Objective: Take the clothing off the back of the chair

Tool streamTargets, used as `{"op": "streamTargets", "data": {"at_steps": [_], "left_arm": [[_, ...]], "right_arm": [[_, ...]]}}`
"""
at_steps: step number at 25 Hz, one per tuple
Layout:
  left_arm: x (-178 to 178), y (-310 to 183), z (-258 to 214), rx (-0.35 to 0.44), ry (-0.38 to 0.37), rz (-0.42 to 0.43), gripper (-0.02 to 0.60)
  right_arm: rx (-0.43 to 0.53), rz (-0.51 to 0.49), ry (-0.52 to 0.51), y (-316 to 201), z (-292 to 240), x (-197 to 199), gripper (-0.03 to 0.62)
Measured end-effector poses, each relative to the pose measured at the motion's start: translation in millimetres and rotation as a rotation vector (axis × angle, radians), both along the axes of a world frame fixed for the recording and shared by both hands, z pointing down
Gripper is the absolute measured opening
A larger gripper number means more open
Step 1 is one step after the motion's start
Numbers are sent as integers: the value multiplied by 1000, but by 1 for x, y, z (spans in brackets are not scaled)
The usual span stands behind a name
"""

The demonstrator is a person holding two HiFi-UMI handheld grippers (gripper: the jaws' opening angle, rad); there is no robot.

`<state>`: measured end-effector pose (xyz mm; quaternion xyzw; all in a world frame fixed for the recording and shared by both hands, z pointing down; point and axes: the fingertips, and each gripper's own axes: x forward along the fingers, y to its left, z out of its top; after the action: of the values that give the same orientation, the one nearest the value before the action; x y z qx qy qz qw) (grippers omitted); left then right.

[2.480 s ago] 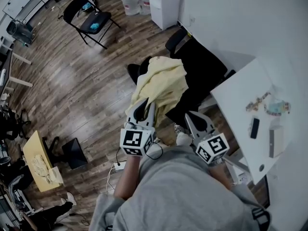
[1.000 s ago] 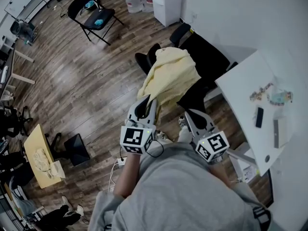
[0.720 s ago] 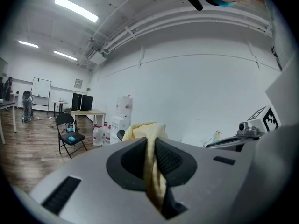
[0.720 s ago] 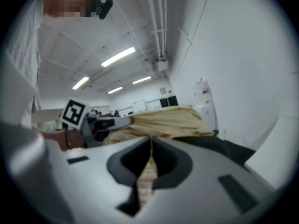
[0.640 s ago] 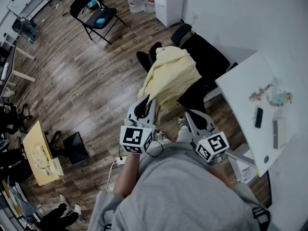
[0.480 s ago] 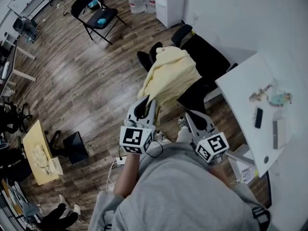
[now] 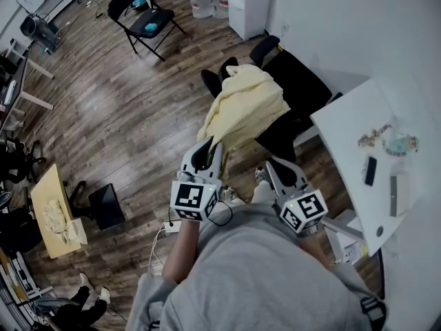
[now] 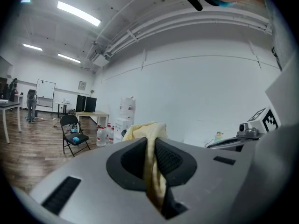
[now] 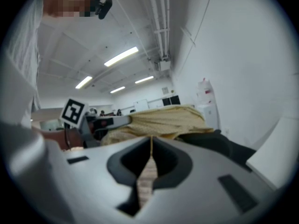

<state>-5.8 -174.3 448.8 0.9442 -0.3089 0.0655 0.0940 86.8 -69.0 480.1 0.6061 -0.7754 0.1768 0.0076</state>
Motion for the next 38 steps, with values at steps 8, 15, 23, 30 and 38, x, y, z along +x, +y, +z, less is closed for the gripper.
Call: {"op": "streamTargets", "data": {"at_steps": [8, 15, 23, 30, 38], "left_arm": [[-8, 5, 0, 4, 2, -22, 64], [-21, 4, -2, 11, 0, -55, 64], [-32, 1, -3, 18, 3, -88, 64], [-46, -3, -4, 24, 0, -119, 64], [-58, -4, -6, 27, 6, -156, 64]], "right_arm": [[-6, -13, -4, 5, 6, -2, 35], [-1, -51, 1, -2, 1, -11, 35], [-2, -78, 8, -4, 4, -17, 35], [-4, -102, 15, -6, 1, -26, 35], [-10, -114, 14, -4, 2, -28, 35]]}}
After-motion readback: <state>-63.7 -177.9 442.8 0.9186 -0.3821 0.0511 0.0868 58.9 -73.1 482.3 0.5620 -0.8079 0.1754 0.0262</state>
